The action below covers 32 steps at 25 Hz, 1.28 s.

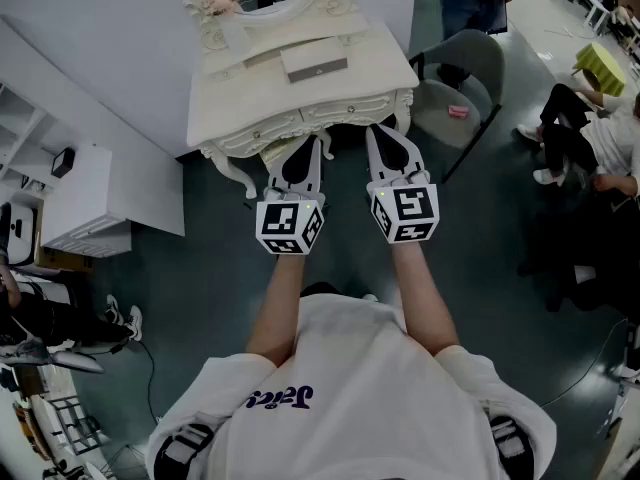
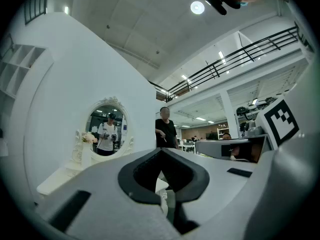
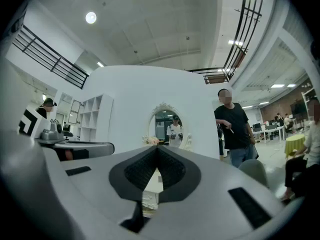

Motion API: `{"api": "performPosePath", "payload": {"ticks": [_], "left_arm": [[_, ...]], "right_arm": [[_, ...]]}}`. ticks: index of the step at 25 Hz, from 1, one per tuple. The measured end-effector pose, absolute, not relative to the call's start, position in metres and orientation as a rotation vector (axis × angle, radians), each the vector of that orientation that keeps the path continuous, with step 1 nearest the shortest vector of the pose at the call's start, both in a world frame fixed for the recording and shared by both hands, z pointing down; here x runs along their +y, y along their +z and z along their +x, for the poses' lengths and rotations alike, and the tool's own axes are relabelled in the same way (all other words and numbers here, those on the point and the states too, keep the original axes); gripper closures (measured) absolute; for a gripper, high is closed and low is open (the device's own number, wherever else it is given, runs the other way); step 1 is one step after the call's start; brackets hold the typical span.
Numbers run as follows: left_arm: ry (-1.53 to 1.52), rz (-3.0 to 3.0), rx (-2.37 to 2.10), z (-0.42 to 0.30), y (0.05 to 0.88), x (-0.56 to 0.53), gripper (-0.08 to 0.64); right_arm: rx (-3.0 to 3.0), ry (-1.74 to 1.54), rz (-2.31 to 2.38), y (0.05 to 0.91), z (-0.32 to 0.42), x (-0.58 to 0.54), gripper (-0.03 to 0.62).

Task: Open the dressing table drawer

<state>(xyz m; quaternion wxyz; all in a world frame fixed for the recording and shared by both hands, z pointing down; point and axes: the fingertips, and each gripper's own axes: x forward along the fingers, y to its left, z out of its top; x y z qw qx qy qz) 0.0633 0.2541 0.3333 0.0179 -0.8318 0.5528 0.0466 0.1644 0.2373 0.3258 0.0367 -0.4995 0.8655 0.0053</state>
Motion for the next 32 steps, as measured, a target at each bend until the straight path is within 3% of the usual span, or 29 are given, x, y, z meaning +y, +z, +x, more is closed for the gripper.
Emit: {"api": "performPosePath", "payload": {"ticks": [15, 32], "left_arm": [[0.185, -2.532, 1.82, 0.036, 0.373, 0.183, 0.545], [0.207, -2.624, 1.725, -0.081, 0.398, -0.075, 0.545]], "right_arm": [[2.706, -0.172, -1.468, 0.379, 0.142, 0.167, 0.584], [2.762, -0.402, -1.72, 0.431, 0.022, -0.1, 0.583]]}}
